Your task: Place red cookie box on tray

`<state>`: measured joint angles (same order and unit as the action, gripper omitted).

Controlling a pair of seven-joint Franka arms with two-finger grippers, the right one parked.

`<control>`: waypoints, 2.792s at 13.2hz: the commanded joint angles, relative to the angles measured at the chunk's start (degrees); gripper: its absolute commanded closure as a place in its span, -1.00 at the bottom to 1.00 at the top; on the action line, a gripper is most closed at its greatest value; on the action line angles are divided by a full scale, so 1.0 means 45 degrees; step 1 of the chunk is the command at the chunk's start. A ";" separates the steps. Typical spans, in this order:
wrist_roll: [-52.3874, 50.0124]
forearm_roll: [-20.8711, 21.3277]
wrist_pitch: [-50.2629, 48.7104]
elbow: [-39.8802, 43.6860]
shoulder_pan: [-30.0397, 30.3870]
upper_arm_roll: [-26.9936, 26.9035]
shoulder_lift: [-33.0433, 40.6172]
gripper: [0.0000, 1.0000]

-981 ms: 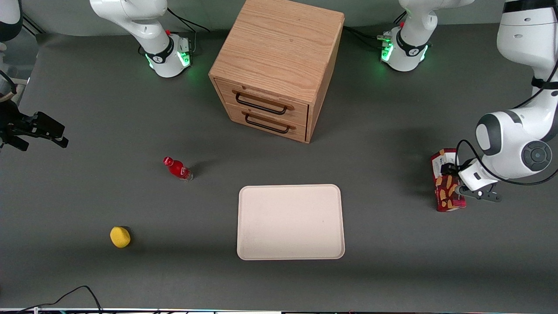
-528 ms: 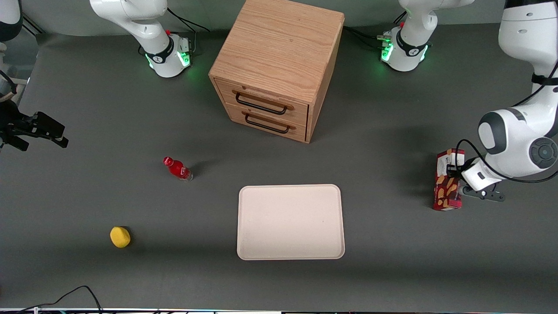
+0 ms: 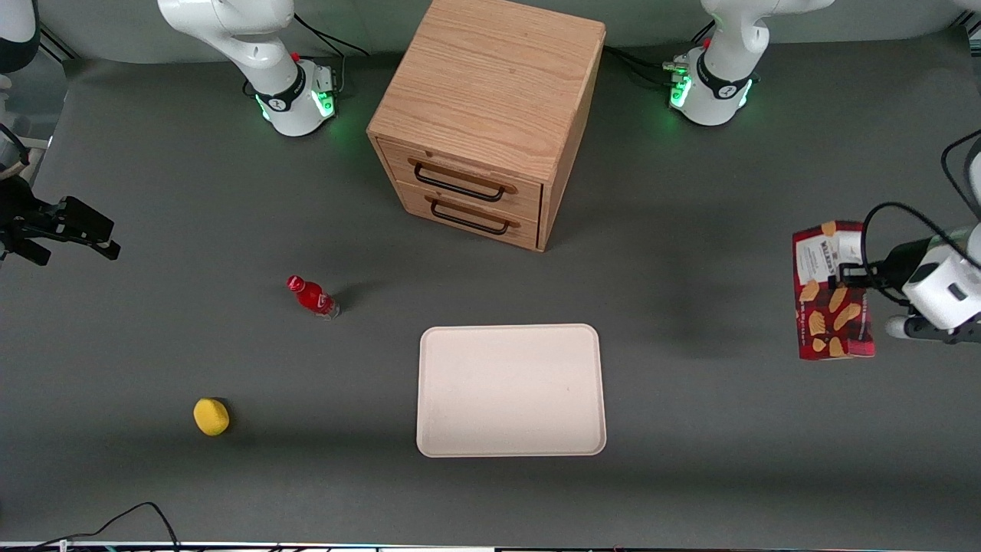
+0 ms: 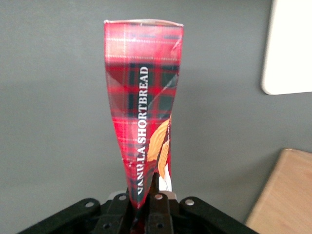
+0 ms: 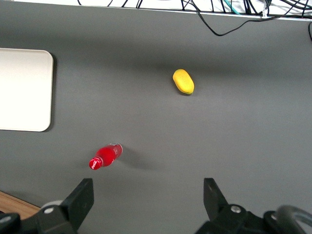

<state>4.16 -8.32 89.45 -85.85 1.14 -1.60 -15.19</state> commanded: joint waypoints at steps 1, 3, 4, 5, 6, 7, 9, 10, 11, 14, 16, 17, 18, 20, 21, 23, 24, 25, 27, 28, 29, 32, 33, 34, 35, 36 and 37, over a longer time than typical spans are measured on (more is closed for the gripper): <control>-0.3274 -0.0007 -0.0992 0.1789 -0.0136 0.1617 -0.0492 1.00; -0.5852 0.0013 -0.0158 0.1948 -0.0174 0.3393 -0.1016 1.00; -0.6987 0.0206 0.1047 0.1910 -0.0213 0.4118 -0.1310 1.00; -0.8081 0.0730 0.2335 0.1832 -0.0310 0.4782 -0.1777 1.00; -0.8981 0.1393 0.3315 0.1754 -0.0369 0.5427 -0.2381 1.00; -0.9551 0.2289 0.4195 0.1753 -0.0408 0.5936 -0.3199 1.00; -1.0762 0.4048 0.6322 0.1714 -0.0798 0.6409 -0.4898 1.00; -1.0980 0.4791 0.7145 0.1675 -0.1109 0.6429 -0.5506 1.00; -1.1040 0.5359 0.8178 0.1540 -0.1286 0.6430 -0.6015 1.00; -1.1236 0.6454 1.0391 0.0972 -0.1288 0.6410 -0.6838 1.00; -1.1256 0.7003 1.0376 0.0972 -0.1288 0.6390 -0.7016 1.00; -1.1237 0.7005 1.0318 0.0952 -0.1268 0.6390 -0.7016 -0.68; -1.1236 0.7025 1.0182 0.0894 -0.1268 0.6371 -0.6997 -1.00; -1.1217 0.7025 1.0025 0.0738 -0.1152 0.6351 -0.6880 -1.00; -1.1275 0.6909 0.9463 0.0757 -0.1093 0.6390 -0.6667 -1.00; -1.1218 0.6500 0.7126 0.0835 -0.0996 0.6430 -0.5539 -1.00; -1.1004 0.5685 0.5954 0.0835 -0.0782 0.6430 -0.4720 -1.00; -1.0596 0.4884 0.5091 0.0835 -0.0625 0.6294 -0.3899 -1.00; -0.9562 0.4176 0.3333 0.0893 -0.0449 0.5653 -0.2511 -1.00; -0.8648 0.3922 0.2609 0.0894 -0.0429 0.5146 -0.1828 -1.00; -0.7749 0.3378 0.1867 0.0913 -0.0409 0.4483 -0.1163 -1.00; -0.3752 0.1989 -0.0806 0.0797 -0.0604 0.1984 0.0849 -1.00; -0.2422 0.1618 -0.1377 0.0680 -0.0623 0.1126 0.1338 -1.00; -0.1519 0.1499 -0.1653 0.0060 -0.0720 0.0421 0.2001 -1.00; -0.0814 0.1497 -0.1501 -0.1068 -0.0760 -0.0166 0.2974 -1.00; -0.0285 0.1497 -0.0997 -0.2394 -0.0760 -0.0559 0.4028 -1.00; -0.0241 0.1555 -0.0354 -0.3645 -0.0780 -0.0640 0.4967 -1.00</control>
<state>0.44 -0.78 82.26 -87.82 -0.84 -2.51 -3.38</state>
